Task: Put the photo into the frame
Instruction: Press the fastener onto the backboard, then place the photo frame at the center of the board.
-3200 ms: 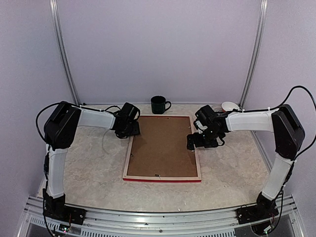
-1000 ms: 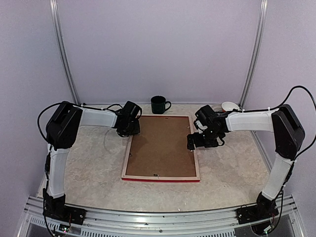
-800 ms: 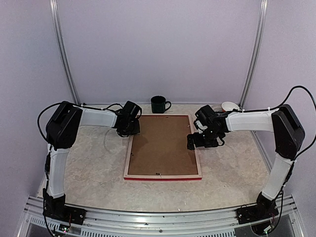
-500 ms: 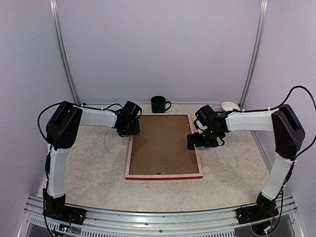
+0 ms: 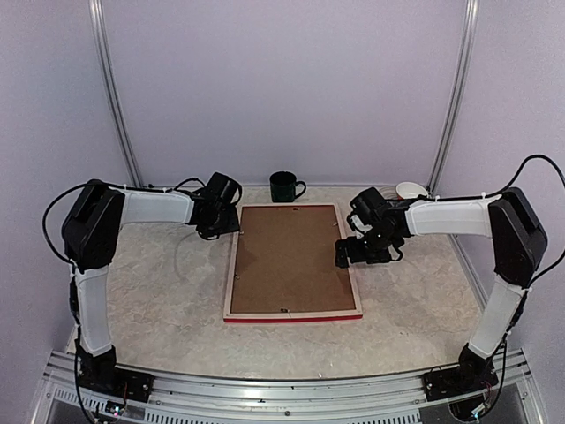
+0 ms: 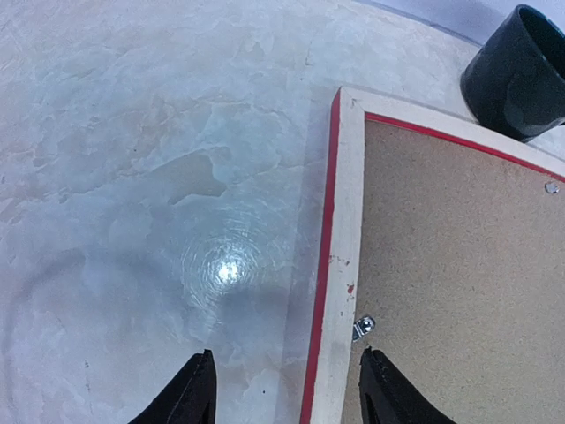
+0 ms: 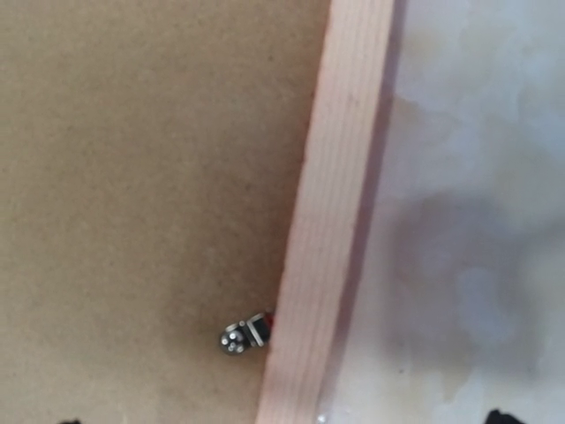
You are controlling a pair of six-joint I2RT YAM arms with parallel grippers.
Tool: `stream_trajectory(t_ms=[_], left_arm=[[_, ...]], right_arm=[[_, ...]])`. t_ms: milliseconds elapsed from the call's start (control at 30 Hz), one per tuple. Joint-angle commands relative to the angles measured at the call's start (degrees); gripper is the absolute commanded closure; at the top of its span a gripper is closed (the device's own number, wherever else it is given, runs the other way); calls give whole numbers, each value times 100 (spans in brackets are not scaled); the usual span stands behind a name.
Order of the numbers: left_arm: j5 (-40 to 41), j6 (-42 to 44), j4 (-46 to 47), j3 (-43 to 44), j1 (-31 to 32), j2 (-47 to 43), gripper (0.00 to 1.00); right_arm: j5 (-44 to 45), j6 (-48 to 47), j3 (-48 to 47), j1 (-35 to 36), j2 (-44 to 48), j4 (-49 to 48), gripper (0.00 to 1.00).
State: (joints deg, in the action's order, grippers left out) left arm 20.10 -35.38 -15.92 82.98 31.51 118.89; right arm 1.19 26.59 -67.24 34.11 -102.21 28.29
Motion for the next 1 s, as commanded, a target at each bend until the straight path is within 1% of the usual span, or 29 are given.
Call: stream_trajectory(t_ms=[0, 167, 300, 433, 600, 800, 967], left_arm=[[28, -143, 55, -368, 19, -578, 44], [-241, -177, 139, -754, 232, -739, 40], [-126, -117, 61, -898, 543, -814, 33], [-143, -124, 76, -1067, 734, -909, 29], [-69, -40, 17, -1046, 969, -1082, 23], [235, -79, -123, -543, 807, -871, 13], [194, -39, -64, -341, 418, -582, 13]], right_arm=[[-4, -46, 133, -8, 228, -97, 1], [13, -90, 189, -18, 197, -55, 1], [-39, -217, 306, -9, 363, -77, 1], [-18, -313, 372, -5, 585, -16, 1], [-72, -380, 414, -8, 507, -9, 1], [-110, -366, 284, -7, 219, -222, 1], [81, -521, -319, -9, -60, -28, 1]])
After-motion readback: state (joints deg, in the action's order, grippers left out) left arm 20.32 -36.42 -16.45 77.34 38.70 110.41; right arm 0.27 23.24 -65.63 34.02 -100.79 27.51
